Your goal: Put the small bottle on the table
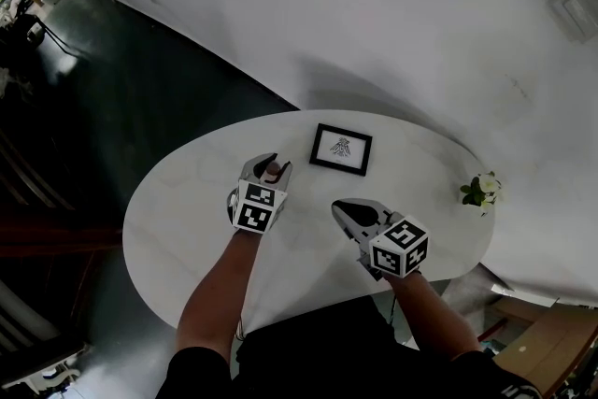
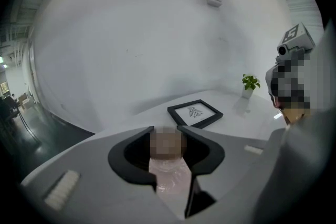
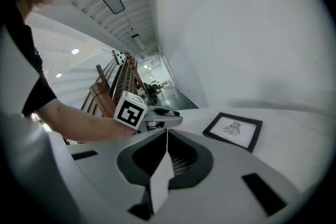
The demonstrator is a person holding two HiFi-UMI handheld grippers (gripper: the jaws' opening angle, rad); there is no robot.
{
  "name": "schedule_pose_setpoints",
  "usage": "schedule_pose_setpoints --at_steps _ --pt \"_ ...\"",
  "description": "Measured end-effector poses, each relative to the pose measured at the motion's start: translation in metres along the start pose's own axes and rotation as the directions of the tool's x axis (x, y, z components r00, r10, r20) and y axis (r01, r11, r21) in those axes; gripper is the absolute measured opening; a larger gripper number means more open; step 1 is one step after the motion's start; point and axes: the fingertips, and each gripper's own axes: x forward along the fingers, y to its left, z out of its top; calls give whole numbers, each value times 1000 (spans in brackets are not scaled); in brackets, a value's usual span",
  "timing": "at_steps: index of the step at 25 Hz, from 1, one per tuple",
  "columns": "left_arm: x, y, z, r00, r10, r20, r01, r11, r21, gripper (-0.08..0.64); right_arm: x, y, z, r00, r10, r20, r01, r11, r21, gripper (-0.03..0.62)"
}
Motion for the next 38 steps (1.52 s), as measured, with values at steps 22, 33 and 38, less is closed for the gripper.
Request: schedule_pose_setpoints --at_steps 22,33,38 --pt "-126 -22 25 987 -9 158 14 1000 -26 196 -46 61 36 990 -81 117 91 992 -87 11" --pt "-197 -30 34 975 -54 215 60 998 -22 164 -82 102 27 977 -137 166 152 985 -83 11" --pt "-216 -39 36 970 -22 242 33 999 -40 138 -86 108 23 980 -107 166 123 989 -87 11"
